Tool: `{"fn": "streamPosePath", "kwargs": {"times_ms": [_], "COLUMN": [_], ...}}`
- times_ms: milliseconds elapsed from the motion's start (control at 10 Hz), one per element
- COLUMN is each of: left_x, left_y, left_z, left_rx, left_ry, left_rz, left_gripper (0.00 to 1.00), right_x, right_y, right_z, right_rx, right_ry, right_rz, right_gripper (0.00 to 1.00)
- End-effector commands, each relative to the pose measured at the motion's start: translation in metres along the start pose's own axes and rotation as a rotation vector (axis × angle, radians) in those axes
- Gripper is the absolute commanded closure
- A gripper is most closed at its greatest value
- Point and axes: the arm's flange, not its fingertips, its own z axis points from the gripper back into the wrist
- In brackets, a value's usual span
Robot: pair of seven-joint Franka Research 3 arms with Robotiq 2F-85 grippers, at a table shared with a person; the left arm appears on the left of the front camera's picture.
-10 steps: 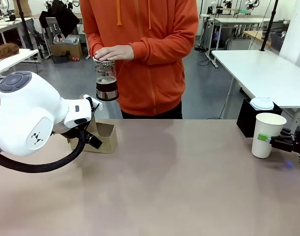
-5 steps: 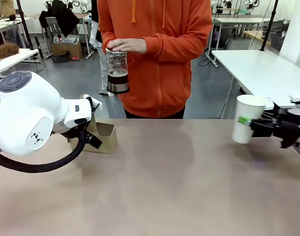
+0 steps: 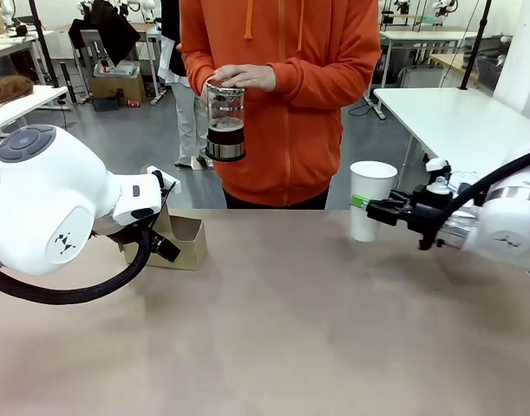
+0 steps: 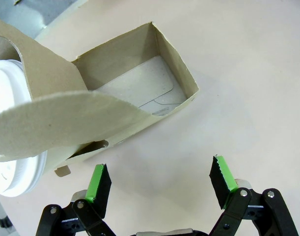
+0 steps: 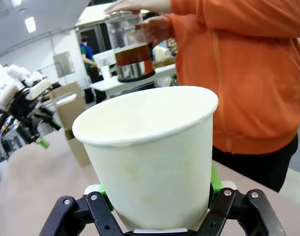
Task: Pour a drink into a cup and package it in a carrier.
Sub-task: Pick up the 600 ml Paper Cup and place it in the middle top area of the table.
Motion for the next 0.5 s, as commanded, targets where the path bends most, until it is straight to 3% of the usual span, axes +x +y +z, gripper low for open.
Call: {"fn": "streamPosePath", "kwargs": {"times_ms": [0,400], "left_x": [0.000,0.000], "left_y": [0.000,0.000], "left_z": [0.000,0.000], "left_rx": [-0.002,-0.002], "left_ry": [-0.001,-0.001], "left_rz": [0.000,0.000], "left_gripper": [0.00,0.00], "right_x": [-0.020,-0.034], "right_y": [-0.030,-0.046], "right_z": [-0.029,-0.046], "right_rx": [-0.078,-0.096], "right_ry": [-0.049,-0.106], "right_rz": [0.054,0.046], "right_gripper": [0.20,0.20]}}
